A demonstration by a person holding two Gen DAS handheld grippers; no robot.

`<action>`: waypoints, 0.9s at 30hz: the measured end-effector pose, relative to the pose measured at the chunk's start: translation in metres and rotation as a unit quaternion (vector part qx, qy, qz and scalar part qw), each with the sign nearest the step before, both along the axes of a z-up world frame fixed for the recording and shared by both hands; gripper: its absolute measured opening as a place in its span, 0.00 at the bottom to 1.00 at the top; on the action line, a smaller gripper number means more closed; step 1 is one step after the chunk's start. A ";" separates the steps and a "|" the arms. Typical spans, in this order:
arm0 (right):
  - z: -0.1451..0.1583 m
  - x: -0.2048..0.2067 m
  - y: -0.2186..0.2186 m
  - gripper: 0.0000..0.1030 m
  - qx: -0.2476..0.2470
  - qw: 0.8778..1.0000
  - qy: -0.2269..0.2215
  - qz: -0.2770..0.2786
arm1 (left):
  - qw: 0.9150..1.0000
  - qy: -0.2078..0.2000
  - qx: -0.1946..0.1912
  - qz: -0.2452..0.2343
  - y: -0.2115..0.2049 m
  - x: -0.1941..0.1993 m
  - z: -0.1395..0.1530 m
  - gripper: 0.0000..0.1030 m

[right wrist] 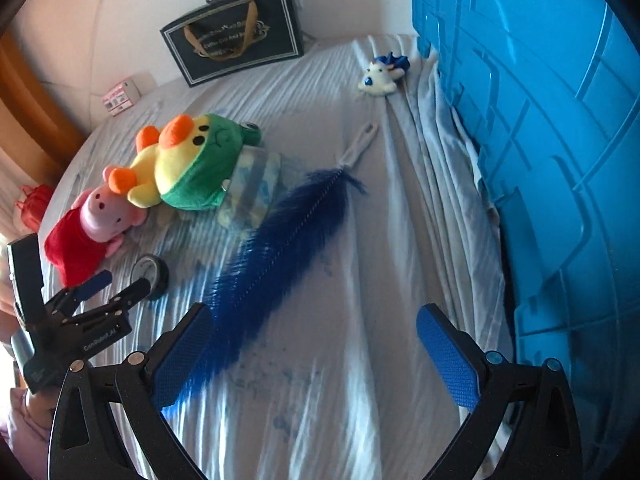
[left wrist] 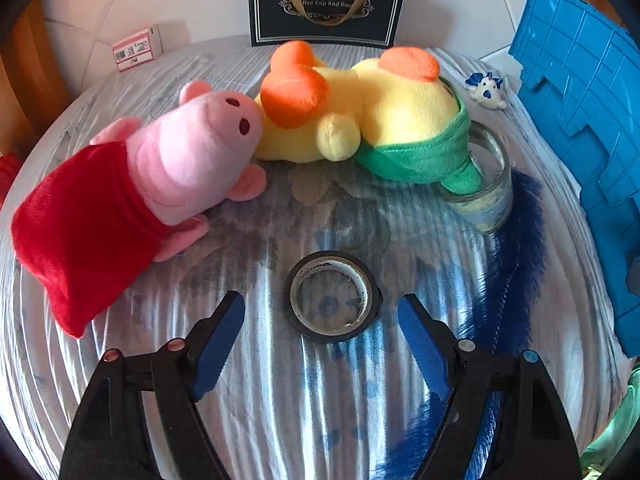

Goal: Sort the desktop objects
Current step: 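Grasp the black tape roll with the left tool while the right grasps the blue feather duster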

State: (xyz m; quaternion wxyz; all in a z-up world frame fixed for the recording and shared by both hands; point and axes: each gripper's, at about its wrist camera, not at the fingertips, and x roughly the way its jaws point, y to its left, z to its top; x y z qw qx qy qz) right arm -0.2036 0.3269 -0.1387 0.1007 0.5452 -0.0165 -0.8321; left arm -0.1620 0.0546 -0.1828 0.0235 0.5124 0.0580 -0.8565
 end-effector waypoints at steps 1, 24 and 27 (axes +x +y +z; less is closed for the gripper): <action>-0.004 -0.003 0.000 1.00 0.000 1.000 -0.007 -0.004 | 1.000 -0.005 0.002 -0.002 0.000 -0.003 -0.005 0.77; -0.083 -0.055 -0.079 0.80 0.053 0.993 -0.106 0.021 | 0.998 0.000 -0.022 -0.058 0.006 -0.013 -0.025 0.59; -0.081 -0.051 -0.086 0.59 0.092 0.991 -0.085 0.044 | 0.997 -0.002 -0.021 -0.068 0.004 -0.012 -0.024 0.56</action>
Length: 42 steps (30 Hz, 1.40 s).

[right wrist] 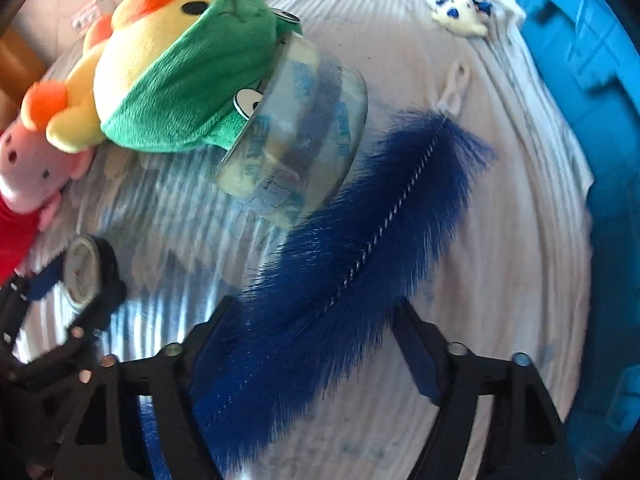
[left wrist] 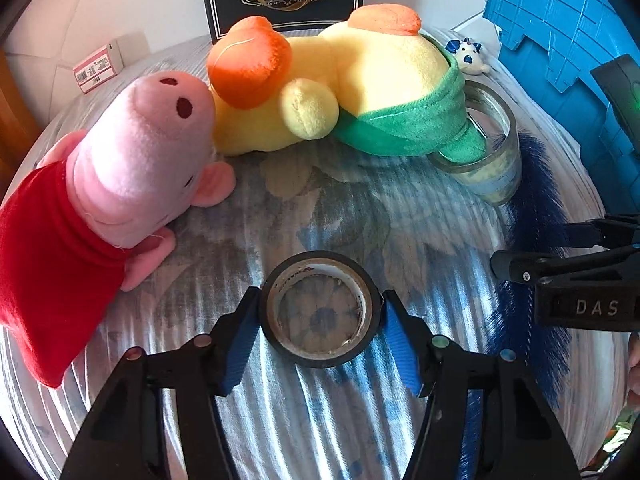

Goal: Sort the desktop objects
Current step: 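Grasp the black tape roll with the left tool while the right grasps the blue feather duster, then carry tape roll and feather duster over the blue crate and open both tools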

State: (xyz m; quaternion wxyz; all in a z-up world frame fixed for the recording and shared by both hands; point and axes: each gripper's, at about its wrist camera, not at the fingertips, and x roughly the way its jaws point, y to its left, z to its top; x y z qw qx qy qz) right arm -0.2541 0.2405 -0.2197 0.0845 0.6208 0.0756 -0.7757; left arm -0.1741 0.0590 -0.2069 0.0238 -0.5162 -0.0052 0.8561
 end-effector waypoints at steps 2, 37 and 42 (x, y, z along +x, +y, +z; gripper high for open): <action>0.006 0.002 0.003 0.35 -0.001 1.000 0.010 -0.001 | 1.000 -0.003 0.001 0.004 -0.002 0.001 0.001 0.56; 0.174 0.106 0.073 0.18 -0.123 0.969 0.216 -0.010 | 0.986 0.164 0.012 -0.038 0.042 0.063 0.158 0.55; 0.237 0.117 0.089 0.18 -0.141 0.948 0.285 -0.007 | 0.974 0.215 0.017 -0.063 0.067 0.060 0.206 0.55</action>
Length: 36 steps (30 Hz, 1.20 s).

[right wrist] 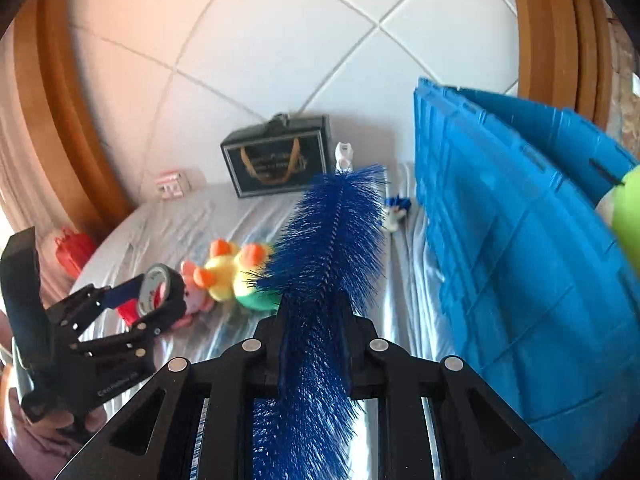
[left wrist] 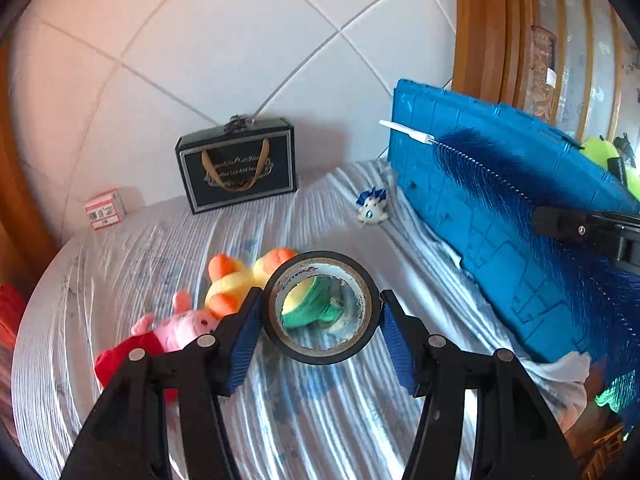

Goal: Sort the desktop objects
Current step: 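Carry tape roll and feather duster over the blue crate and open both tools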

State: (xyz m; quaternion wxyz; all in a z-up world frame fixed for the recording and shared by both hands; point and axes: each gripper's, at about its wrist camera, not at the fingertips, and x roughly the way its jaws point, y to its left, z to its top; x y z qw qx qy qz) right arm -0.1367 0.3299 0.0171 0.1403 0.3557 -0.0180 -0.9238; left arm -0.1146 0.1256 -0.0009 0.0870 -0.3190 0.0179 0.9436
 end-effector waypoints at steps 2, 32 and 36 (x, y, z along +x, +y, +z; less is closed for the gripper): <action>0.025 0.003 0.012 0.18 -0.009 1.000 0.026 -0.005 | 1.000 0.021 -0.003 -0.012 0.014 -0.003 0.019 0.55; 0.099 -0.011 0.286 0.25 0.049 0.980 0.056 -0.182 | 0.983 0.042 -0.012 -0.180 0.335 -0.054 0.130 0.55; 0.081 -0.017 0.299 0.41 0.054 0.980 0.033 -0.188 | 0.982 0.043 -0.020 -0.183 0.340 -0.049 0.126 0.57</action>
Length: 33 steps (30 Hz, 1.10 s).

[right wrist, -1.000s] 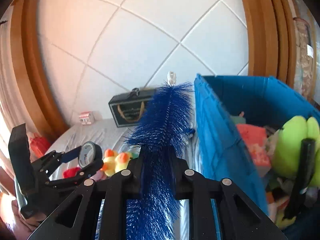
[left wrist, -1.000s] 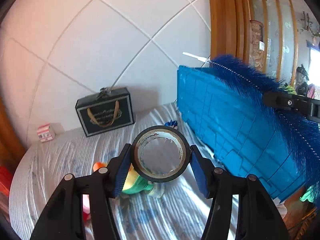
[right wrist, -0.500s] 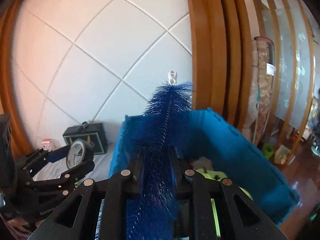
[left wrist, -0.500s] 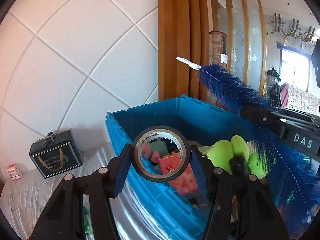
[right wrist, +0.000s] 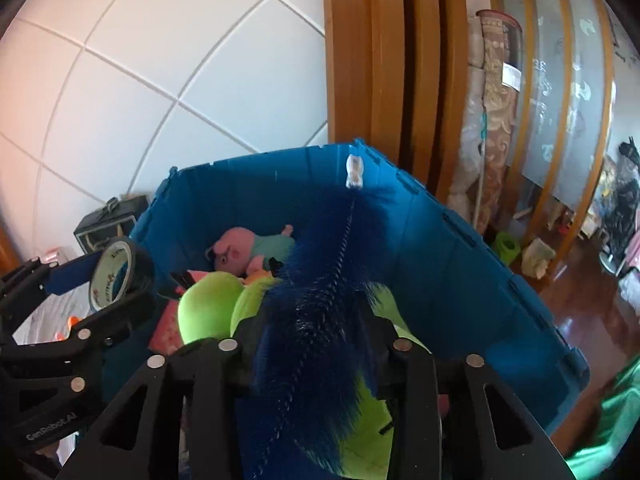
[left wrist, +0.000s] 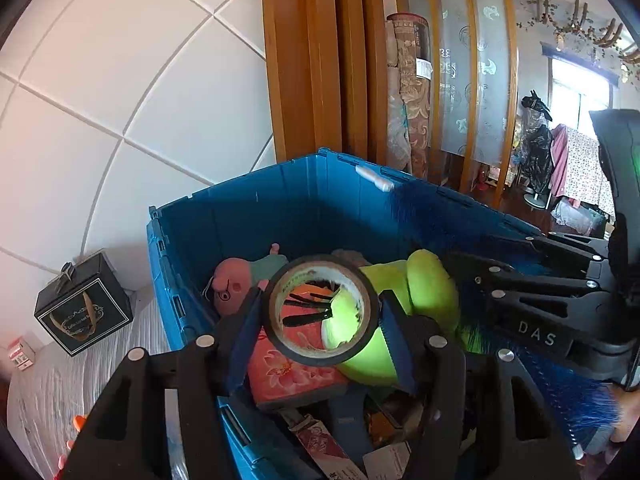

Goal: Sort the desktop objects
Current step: 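Carry tape roll and feather duster over the blue crate and open both tools, then move both tools back toward the duck and pig plush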

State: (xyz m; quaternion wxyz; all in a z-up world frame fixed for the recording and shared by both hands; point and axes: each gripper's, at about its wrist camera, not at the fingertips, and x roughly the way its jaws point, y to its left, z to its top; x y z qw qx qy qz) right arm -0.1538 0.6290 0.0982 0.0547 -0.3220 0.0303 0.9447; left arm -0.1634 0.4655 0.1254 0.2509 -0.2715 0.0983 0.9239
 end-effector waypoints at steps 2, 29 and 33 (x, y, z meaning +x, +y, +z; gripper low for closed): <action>-0.004 0.001 0.004 0.57 -0.004 1.000 -0.001 -0.003 | 1.000 0.009 -0.001 0.002 0.003 0.004 0.001 0.69; 0.030 0.069 -0.158 1.00 0.108 0.990 0.087 0.005 | 0.992 0.059 0.045 0.101 -0.182 0.058 0.002 0.76; 0.030 0.075 -0.200 1.00 0.115 0.986 0.115 0.026 | 0.987 0.050 0.044 0.146 -0.234 0.061 -0.010 0.76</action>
